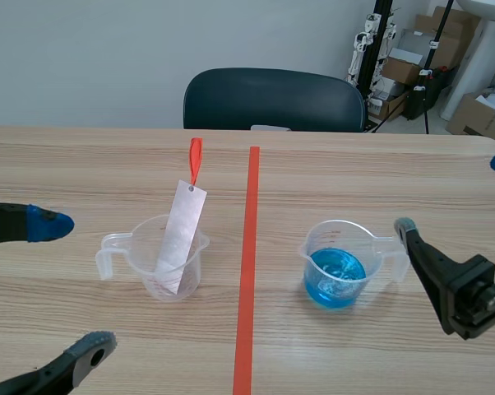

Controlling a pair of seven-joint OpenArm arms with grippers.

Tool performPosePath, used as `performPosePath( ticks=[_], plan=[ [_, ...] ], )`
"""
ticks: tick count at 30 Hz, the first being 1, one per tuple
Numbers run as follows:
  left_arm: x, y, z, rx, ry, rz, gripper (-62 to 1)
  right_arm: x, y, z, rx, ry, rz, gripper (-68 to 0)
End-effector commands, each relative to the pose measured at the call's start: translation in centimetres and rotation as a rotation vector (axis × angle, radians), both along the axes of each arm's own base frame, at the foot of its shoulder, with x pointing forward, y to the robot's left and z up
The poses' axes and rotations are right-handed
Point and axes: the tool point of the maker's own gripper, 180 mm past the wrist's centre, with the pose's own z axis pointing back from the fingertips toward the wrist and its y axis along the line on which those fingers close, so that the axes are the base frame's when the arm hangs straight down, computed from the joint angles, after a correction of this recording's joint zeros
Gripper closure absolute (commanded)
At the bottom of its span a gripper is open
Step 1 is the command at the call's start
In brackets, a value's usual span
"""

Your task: Do the redox reaction experiment. lift the metal plate out of the left beaker

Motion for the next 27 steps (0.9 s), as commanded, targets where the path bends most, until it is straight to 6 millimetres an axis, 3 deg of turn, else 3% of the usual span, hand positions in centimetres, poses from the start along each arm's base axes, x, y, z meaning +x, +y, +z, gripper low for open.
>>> performPosePath(
  ticks=[1, 15, 21, 27],
  plan=[
    [0.1, 0.1, 0.7, -0.019, -0.015, 0.011, -62.3, 0.5, 0.6, 1.3, 0.006, -0.039, 0.026, -67.9],
    [-0.3, 3.8, 1.1, -0.008, 0.026, 0.129, -62.3, 1.4, 2.9, 2.2, 0.151, 0.063, 0.167, -67.9],
    [-1.1, 5.0, 0.8, 0.014, 0.062, 0.152, -62.3, 2.6, 3.4, 3.4, 0.19, 0.066, 0.196, -67.9],
    [0.1, 6.1, 2.4, -0.005, -0.007, 0.192, -62.3, 3.4, 4.3, 4.8, 0.283, 0.115, 0.245, -67.9]
  ],
)
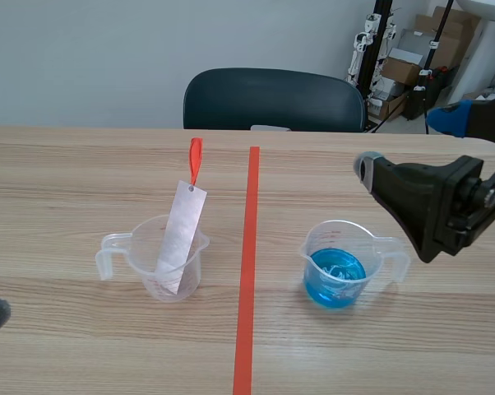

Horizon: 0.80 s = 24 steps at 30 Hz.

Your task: Do the redox reaction experiment. lift the metal plate out of the left beaker

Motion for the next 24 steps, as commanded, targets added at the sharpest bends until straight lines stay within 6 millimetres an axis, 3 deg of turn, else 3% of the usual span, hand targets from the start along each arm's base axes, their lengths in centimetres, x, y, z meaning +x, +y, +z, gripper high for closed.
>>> performPosePath(
  ticks=[1, 5, 13, 24],
  plan=[
    [-0.1, 0.3, 0.1, -0.021, -0.001, 0.037, -62.3, 0.3, 0.6, 1.5, 0.035, -0.027, 0.024, -67.9],
    [-0.1, 1.4, -0.2, -0.015, 0.001, 0.08, -62.3, 1.0, 1.2, 1.8, 0.057, 0.001, 0.043, -67.9],
    [-0.5, 1.7, -0.5, -0.029, 0.025, 0.084, -62.3, 2.8, 1.3, 0.1, 0.135, 0.1, 0.054, -67.9],
    [-0.8, 2.4, -1.0, -0.056, 0.056, 0.109, -62.3, 5.1, -2.3, -3.3, 0.155, 0.232, -0.041, -67.9]
  ],
)
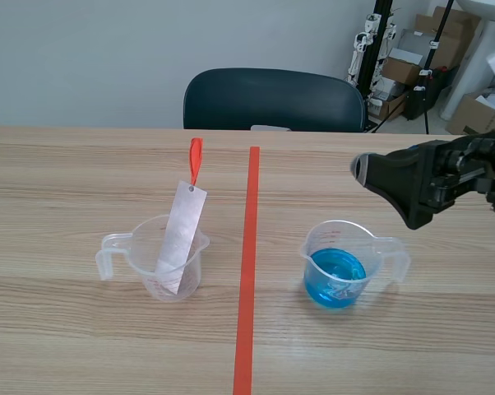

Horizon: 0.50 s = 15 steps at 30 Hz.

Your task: Do the redox reaction experiment. lift the metal plate out of the left beaker

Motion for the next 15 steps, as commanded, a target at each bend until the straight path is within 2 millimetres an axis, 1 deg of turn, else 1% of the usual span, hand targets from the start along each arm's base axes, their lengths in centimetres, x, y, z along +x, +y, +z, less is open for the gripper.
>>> performPosePath(
  ticks=[1, 6, 10, 12, 15],
  plan=[
    [0.1, -0.2, 0.5, -0.03, -0.011, 0.009, -62.3, 1.2, -0.4, 1.9, 0.006, -0.059, -0.008, -67.9],
    [0.0, -0.2, 0.4, -0.027, -0.007, 0.009, -62.3, 3.5, -1.6, 3.4, -0.003, -0.104, -0.038, -67.9],
    [0.1, -0.1, 0.4, -0.029, -0.006, 0.012, -62.3, 4.6, -1.8, 4.6, -0.009, -0.137, -0.043, -67.9],
    [0.2, 0.0, 0.5, -0.041, -0.003, 0.025, -62.3, 5.0, -1.4, 5.4, -0.006, -0.159, -0.027, -67.9],
    [0.2, 0.2, 0.4, -0.039, 0.0, 0.031, -62.3, 5.3, 0.2, 5.8, -0.001, -0.179, 0.037, -67.9]
  ],
)
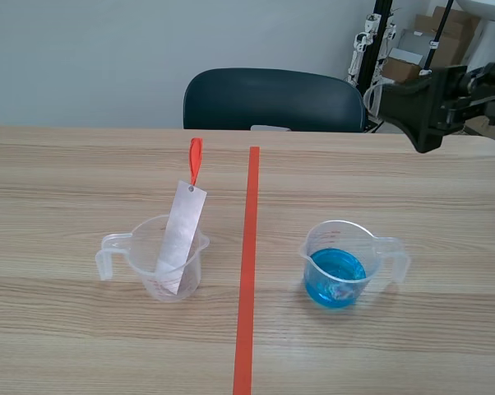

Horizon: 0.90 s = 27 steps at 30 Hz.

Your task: Do the redox reaction experiment. lift the metal plate out of the left beaker

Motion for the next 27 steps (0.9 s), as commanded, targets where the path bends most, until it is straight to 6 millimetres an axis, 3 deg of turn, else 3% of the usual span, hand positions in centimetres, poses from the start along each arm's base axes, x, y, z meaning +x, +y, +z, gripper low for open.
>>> performPosePath(
  ticks=[1, 10, 27],
  plan=[
    [0.0, 0.0, 0.2, -0.018, -0.005, 0.009, -62.3, 0.5, 1.4, 0.7, 0.021, -0.019, 0.032, -67.9],
    [0.0, 0.1, 0.2, -0.02, -0.008, 0.011, -62.3, 1.8, 5.4, -1.5, 0.002, 0.013, 0.107, -67.9],
    [0.0, 0.1, 0.4, -0.027, -0.017, 0.011, -62.3, 2.4, 11.7, -2.5, 0.042, 0.016, 0.255, -67.9]
  ],
)
